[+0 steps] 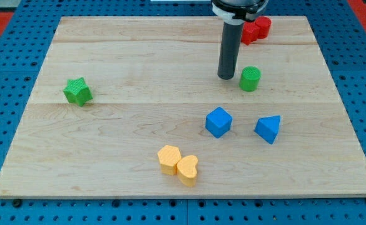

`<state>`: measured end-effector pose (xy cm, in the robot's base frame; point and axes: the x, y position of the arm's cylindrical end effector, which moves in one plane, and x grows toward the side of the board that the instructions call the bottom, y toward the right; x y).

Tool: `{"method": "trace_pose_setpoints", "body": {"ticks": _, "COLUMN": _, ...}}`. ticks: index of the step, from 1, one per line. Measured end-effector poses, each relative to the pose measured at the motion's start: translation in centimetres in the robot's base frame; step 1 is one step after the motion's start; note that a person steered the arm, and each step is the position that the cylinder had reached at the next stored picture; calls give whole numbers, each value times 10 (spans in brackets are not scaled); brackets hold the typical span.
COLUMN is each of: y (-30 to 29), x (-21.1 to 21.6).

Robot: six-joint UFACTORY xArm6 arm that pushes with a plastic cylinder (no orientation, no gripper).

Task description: Slide the green circle to the center of the board

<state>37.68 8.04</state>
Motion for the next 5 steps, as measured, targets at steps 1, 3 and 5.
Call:
{"method": "trace_pose_setpoints", "body": {"ticks": 1, "y": 14, "x": -9}}
{"method": "trace_pose_setpoints", "body": {"ticks": 3, "y": 103, "x": -29}}
{"method": "trace_pose_setpoints", "body": {"ticks": 5, "y": 25, "x": 32}}
